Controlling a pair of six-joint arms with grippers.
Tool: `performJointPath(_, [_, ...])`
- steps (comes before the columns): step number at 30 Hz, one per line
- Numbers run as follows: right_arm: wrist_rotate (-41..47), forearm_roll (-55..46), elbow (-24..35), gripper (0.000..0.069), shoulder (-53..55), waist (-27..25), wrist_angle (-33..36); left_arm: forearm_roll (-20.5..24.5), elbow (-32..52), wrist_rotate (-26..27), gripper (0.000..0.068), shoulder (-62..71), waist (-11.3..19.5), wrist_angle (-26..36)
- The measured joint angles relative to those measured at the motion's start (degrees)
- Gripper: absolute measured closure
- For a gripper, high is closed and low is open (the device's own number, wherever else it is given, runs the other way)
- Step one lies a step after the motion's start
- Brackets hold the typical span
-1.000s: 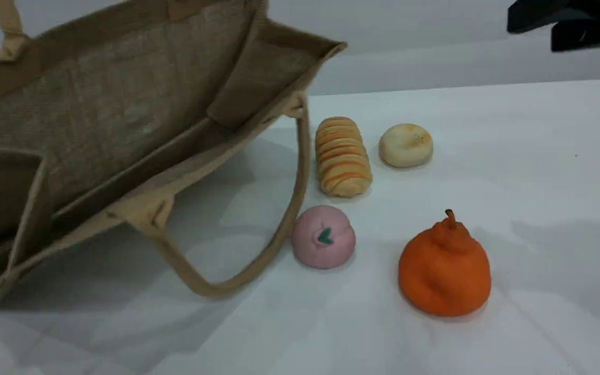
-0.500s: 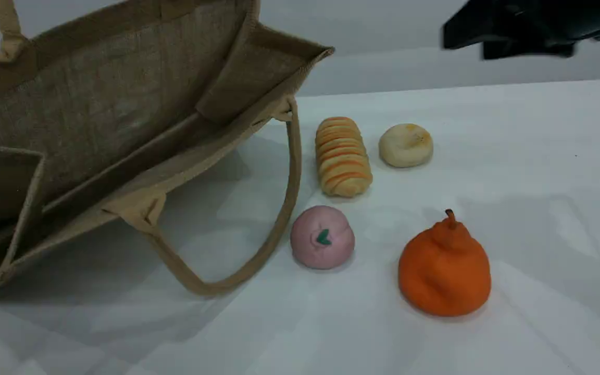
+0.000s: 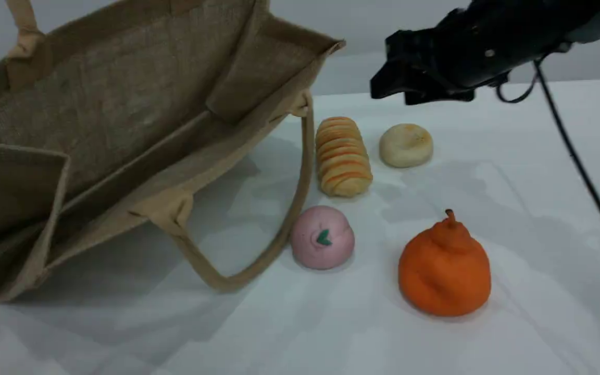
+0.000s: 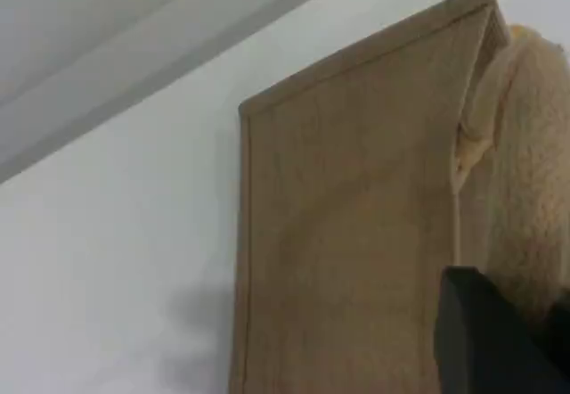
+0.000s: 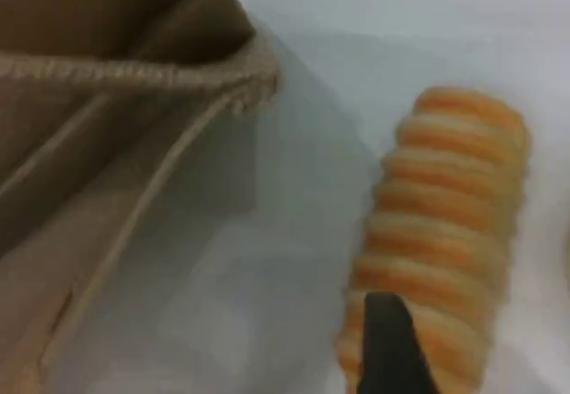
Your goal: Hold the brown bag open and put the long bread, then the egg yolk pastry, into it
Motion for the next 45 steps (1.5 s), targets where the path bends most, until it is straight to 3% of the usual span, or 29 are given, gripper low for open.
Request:
performJointPath(7, [1.2, -0.1, -7.3, 0.0322, 7.7, 0.7, 2.4, 0.3, 0.0, 0.2, 0.0598, 0.0, 0.0, 0.0])
performJointPath(14, [0.6, 0.0, -12.1, 0.0322, 12.6, 5.1, 0.2, 0.3, 0.0, 0.1, 0.0598, 0.0, 0.0, 0.0])
performJointPath(19, [-2.0, 0.1, -12.7, 0.0322, 13.6, 8.8, -10.8, 0.3, 0.0, 0.1, 0.0598, 0.0, 0.0, 0.0])
performJointPath(23, [-3.3, 0.2, -12.8, 0.0322, 13.7, 9.2, -15.4, 0.3, 0.0, 0.1, 0.0598, 0.0, 0.0, 0.0])
performJointPath(36, [-3.2, 0.0, -12.8, 0.0322, 12.8, 9.1, -15.9, 0.4, 0.0, 0.1, 0.0598, 0.0, 0.0, 0.0])
performJointPath(41, [-3.1, 0.1, -12.8, 0.0322, 15.2, 9.1, -19.2, 0.4, 0.0, 0.1, 0.0598, 0.0, 0.0, 0.0])
performJointPath(45, [-3.0, 0.3, -12.9, 0.0322, 16.9, 9.1, -17.2, 0.4, 0.0, 0.1, 0.0598, 0.0, 0.0, 0.0])
